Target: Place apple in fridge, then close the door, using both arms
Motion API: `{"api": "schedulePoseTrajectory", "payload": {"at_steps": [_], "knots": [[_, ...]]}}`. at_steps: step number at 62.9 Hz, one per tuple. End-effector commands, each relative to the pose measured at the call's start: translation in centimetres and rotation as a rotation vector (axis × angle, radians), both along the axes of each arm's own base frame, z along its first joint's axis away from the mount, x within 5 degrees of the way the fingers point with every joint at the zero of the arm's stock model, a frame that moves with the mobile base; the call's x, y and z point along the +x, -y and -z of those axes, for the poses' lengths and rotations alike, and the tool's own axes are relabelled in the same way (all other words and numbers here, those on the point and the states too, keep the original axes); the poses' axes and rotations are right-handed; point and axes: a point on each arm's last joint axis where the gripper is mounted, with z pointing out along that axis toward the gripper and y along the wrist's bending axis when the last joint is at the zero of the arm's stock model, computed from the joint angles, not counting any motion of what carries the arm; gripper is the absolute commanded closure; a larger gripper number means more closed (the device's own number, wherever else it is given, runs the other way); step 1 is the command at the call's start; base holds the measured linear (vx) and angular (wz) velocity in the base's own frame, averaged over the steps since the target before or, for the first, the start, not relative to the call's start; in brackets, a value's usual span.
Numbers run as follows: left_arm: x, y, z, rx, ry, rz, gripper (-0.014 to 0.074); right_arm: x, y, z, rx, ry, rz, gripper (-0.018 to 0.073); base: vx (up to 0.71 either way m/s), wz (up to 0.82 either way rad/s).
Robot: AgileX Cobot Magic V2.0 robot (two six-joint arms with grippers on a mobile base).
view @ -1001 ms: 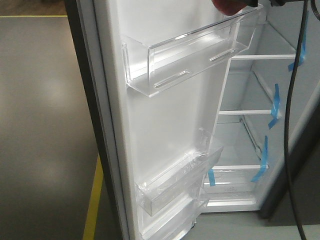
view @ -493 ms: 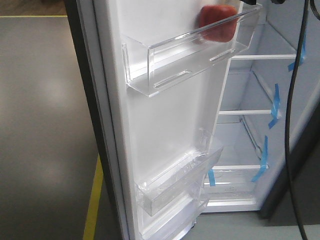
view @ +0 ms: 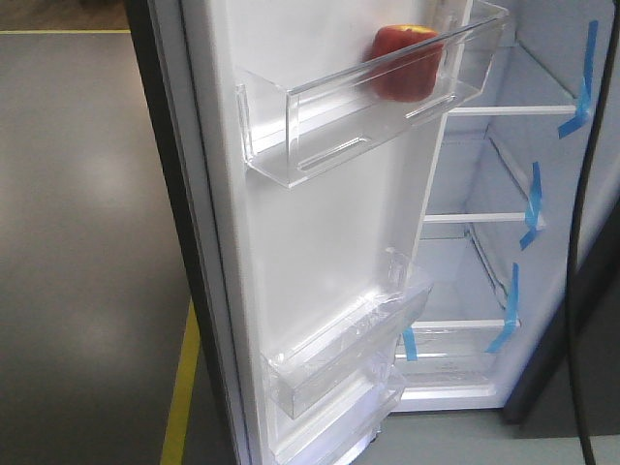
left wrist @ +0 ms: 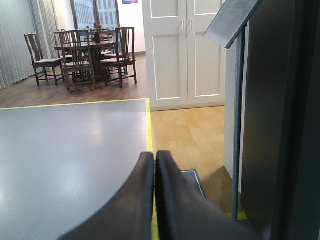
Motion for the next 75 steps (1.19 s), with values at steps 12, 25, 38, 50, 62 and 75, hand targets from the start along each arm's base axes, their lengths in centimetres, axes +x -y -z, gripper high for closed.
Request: {"api": "schedulePoseTrajectory", "payload": {"at_steps": [12,25,38,50,62,75], "knots": [[0.0,0.2,0.1,-0.018,0.071,0.025,0.0603,-8.6,-0.6,-4.9,-0.026,0.17,-0.07,0.0564,0.0,0.0],[-0.1,0.3,-0.7,-0.221,0.162,0.051,0.0603,-13.4,-0.2,-2.5,-0.014,0.203,0.06,0.0564,0.0,0.0],[-0.3,0.2,-1.9,-0.546,0.27,0.09,0.0603,-18.3,0.4,4.7,-0.026,0.148,0.198,0.0564,0.0,0.0],[-0.6,-0.2,-2.8,-0.841,0.379,0.132,0.0603,-23.2,1.1,11.5,-0.031,0.164,0.347,0.0564,0.0,0.0],[-1.2,-0.7,-4.0,-1.218,0.534,0.239,0.0603,-27.4,1.0,14.9,0.046,0.161,0.371,0.0564,0.0,0.0],[-3.1,-0.8,-9.0,-1.42,0.717,0.475,0.0603,-29.8,1.2,14.8,0.123,0.23,0.43,0.0564,0.0,0.0]]}}
